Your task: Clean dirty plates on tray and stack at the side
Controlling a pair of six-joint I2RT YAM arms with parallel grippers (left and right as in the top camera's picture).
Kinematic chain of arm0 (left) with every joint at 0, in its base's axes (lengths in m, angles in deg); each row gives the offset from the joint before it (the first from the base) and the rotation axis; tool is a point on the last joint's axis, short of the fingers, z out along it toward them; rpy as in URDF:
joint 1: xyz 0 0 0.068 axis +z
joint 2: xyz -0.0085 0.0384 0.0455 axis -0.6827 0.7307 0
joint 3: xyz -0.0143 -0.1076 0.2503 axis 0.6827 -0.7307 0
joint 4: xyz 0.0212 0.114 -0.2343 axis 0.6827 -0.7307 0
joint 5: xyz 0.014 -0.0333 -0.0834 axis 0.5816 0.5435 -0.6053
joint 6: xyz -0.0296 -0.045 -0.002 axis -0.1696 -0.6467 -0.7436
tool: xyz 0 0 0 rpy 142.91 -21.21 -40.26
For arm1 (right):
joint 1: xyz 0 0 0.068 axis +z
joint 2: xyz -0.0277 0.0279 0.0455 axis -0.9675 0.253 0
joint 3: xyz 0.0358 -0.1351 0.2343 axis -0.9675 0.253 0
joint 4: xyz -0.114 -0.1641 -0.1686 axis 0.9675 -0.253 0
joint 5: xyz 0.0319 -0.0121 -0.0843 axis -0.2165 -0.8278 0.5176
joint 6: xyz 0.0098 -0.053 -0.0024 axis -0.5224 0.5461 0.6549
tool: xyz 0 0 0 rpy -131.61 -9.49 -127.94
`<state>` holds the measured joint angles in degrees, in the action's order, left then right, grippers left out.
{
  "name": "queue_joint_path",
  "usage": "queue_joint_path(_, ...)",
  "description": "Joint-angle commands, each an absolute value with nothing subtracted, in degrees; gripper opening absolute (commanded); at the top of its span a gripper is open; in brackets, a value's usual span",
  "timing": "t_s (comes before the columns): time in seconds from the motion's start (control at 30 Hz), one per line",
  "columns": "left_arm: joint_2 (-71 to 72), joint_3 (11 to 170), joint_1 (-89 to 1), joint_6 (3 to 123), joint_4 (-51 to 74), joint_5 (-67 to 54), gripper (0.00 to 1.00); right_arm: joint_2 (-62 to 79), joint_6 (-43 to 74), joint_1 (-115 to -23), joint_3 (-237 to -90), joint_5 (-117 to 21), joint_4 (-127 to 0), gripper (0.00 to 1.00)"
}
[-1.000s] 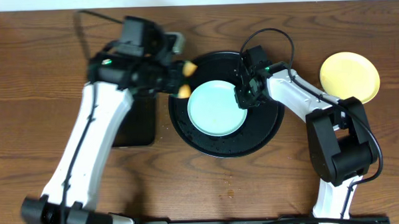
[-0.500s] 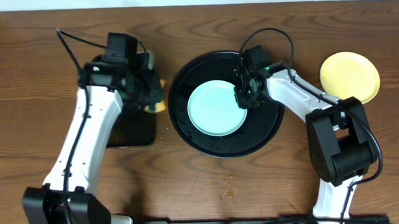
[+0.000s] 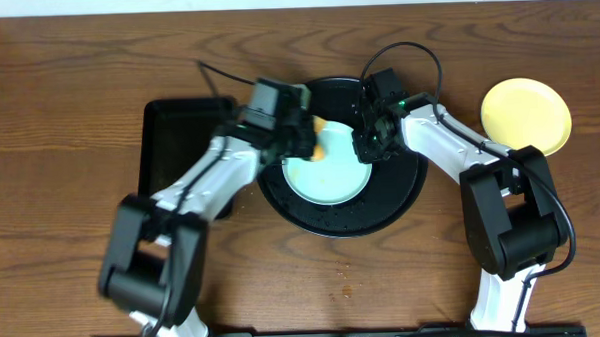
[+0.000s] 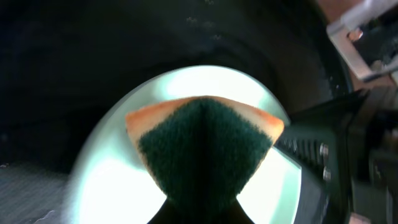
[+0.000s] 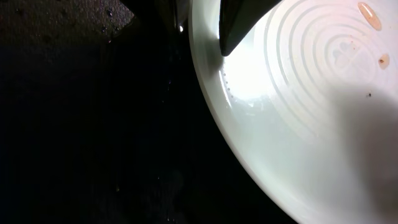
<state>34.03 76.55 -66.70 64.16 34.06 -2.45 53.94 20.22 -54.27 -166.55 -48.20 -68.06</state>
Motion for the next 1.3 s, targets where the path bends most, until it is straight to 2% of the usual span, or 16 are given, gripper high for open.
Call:
queue_joint_path(0.0, 37.7, 76.6, -68.8, 55.7, 39.3, -4.0, 0.07, 54.7, 20.4, -54.3, -166.0, -48.0, -67.9, 0.21)
queue_joint_path(0.3, 43.6, 76.6, -68.9, 51.8, 45.5, -8.9, 0.07, 54.7, 20.4, -54.3, -166.0, -48.0, -67.9, 0.21)
queue_joint_path(0.8, 43.3, 76.6, -68.3, 55.4, 34.1, 2.4, 0.08, 54.7, 20.4, -54.3, -166.0, -48.0, -67.7, 0.2)
queue_joint_path(0.9, 41.6, 76.6, -68.2, 57.1, 33.2, 3.0, 0.07, 54.7, 20.4, -54.3, -166.0, -48.0, -67.7, 0.09)
queue_joint_path(1.07, 38.3, 76.6, -68.2, 58.6, 30.2, 5.8, 0.07, 54.8, 20.0, -54.3, -165.9, -48.0, -67.7, 0.09)
queue_joint_path(1.13, 37.4, 76.6, -68.2, 59.7, 28.7, 6.9, 0.08, 54.8, 20.0, -54.3, -165.9, -48.0, -67.7, 0.01)
queue_joint_path(1.27, 37.1, 76.6, -68.2, 61.9, 24.8, 12.6, 0.08, 54.8, 20.0, -54.3, -165.9, -48.0, -67.7, 0.01)
